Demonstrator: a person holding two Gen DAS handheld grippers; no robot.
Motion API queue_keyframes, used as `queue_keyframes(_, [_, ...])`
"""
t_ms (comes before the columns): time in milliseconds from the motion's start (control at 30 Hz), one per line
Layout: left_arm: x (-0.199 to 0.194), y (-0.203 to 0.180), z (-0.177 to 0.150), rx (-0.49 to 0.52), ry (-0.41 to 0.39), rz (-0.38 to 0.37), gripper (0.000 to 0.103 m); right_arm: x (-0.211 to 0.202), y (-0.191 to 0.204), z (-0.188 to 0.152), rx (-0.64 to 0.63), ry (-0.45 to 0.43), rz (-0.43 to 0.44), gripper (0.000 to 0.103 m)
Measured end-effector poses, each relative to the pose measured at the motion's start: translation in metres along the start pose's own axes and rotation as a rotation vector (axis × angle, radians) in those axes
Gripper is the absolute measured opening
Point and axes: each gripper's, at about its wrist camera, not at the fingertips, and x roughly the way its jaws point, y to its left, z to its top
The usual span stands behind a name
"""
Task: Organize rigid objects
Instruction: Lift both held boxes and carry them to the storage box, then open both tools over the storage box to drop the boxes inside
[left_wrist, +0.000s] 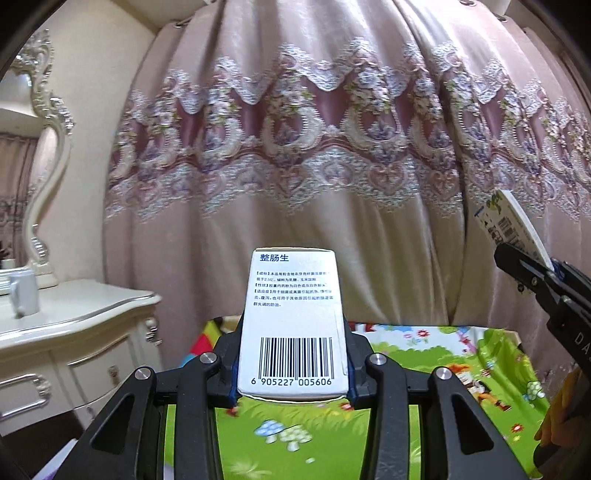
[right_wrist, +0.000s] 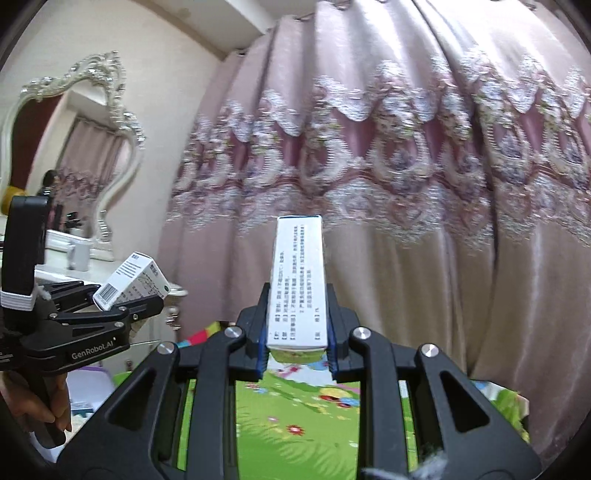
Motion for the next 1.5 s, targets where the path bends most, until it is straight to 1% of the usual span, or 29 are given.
queue_keyframes(100, [-0.01,0.019,-0.01,-0.001,0.028,0.049,0.041,0.007,0.023,0.0,-0.012,0.027,0.096,0.028])
queue_keyframes(200, [-0.018,0.043,-0.027,-0.023,0.108,0.107,0.041,0.021,0.054,-0.003,-0.035,0.095,0.227,0.028])
queue_keyframes(300, [-0.021,0.069,-0.046,-0.071,0.2,0.159,0.041,0.041,0.087,-0.013,-0.052,0.209,0.363,0.028])
queue_keyframes(400, [-0.025,0.093,-0.063,-0.118,0.278,0.202,0.041,0.059,0.122,-0.028,-0.079,0.328,0.475,0.028])
queue_keyframes(433, [-0.027,0.102,-0.071,-0.134,0.308,0.221,0.041,0.067,0.135,-0.034,-0.091,0.381,0.517,0.028])
queue_keyframes(467, [-0.029,0.109,-0.077,-0.146,0.331,0.235,0.041,0.07,0.143,-0.038,-0.098,0.404,0.537,0.028])
queue_keyframes(500, [-0.031,0.118,-0.086,-0.165,0.361,0.264,0.041,0.075,0.155,-0.044,-0.11,0.443,0.573,0.028])
queue_keyframes(600, [-0.034,0.137,-0.104,-0.21,0.424,0.319,0.041,0.088,0.186,-0.062,-0.16,0.551,0.646,0.028])
queue_keyframes(667, [-0.036,0.153,-0.119,-0.267,0.462,0.352,0.041,0.095,0.201,-0.075,-0.181,0.62,0.684,0.028])
queue_keyframes(733, [-0.036,0.164,-0.128,-0.308,0.49,0.388,0.041,0.105,0.218,-0.091,-0.21,0.702,0.709,0.028])
queue_keyframes(767, [-0.036,0.169,-0.133,-0.326,0.504,0.387,0.041,0.11,0.227,-0.102,-0.226,0.749,0.721,0.028])
queue_keyframes(833, [-0.031,0.176,-0.143,-0.353,0.561,0.386,0.041,0.119,0.24,-0.121,-0.245,0.828,0.735,0.028])
queue_keyframes(900, [-0.025,0.18,-0.152,-0.368,0.616,0.362,0.042,0.128,0.248,-0.137,-0.243,0.893,0.742,0.028])
queue_keyframes(933, [-0.023,0.18,-0.156,-0.369,0.641,0.372,0.043,0.131,0.25,-0.143,-0.238,0.921,0.75,0.028])
queue_keyframes(967, [-0.02,0.181,-0.158,-0.365,0.66,0.38,0.052,0.134,0.253,-0.15,-0.233,0.95,0.764,0.028])
queue_keyframes(1000, [-0.018,0.18,-0.159,-0.357,0.68,0.38,0.061,0.136,0.255,-0.154,-0.235,0.964,0.764,0.028])
queue_keyframes(1033, [-0.019,0.18,-0.159,-0.347,0.685,0.394,0.08,0.137,0.256,-0.156,-0.243,0.972,0.758,0.029])
queue_keyframes(1067, [-0.022,0.178,-0.156,-0.323,0.676,0.437,0.09,0.136,0.257,-0.158,-0.25,0.98,0.754,0.032])
queue_keyframes(1100, [-0.024,0.175,-0.152,-0.293,0.663,0.472,0.09,0.136,0.256,-0.16,-0.251,0.982,0.752,0.045])
queue_keyframes(1133, [-0.027,0.17,-0.146,-0.225,0.644,0.526,0.09,0.135,0.255,-0.16,-0.249,0.981,0.75,0.064])
queue_keyframes(1200, [-0.027,0.163,-0.139,-0.148,0.622,0.559,0.093,0.134,0.252,-0.16,-0.244,0.975,0.741,0.079])
queue_keyframes(1233, [-0.029,0.159,-0.135,-0.122,0.613,0.563,0.1,0.133,0.249,-0.16,-0.238,0.973,0.738,0.079])
queue_keyframes(1267, [-0.03,0.156,-0.132,-0.108,0.608,0.553,0.103,0.132,0.247,-0.159,-0.234,0.977,0.739,0.079])
queue_keyframes(1367, [-0.036,0.154,-0.122,-0.108,0.587,0.483,0.103,0.129,0.243,-0.159,-0.222,0.986,0.742,0.08])
queue_keyframes(1400, [-0.037,0.155,-0.121,-0.115,0.587,0.471,0.103,0.129,0.245,-0.16,-0.215,0.99,0.744,0.08])
queue_keyframes(1467, [-0.036,0.163,-0.12,-0.148,0.607,0.464,0.103,0.128,0.246,-0.163,-0.207,1.002,0.744,0.08])
queue_keyframes(1500, [-0.036,0.169,-0.122,-0.174,0.628,0.474,0.103,0.127,0.247,-0.166,-0.208,1.007,0.746,0.08])
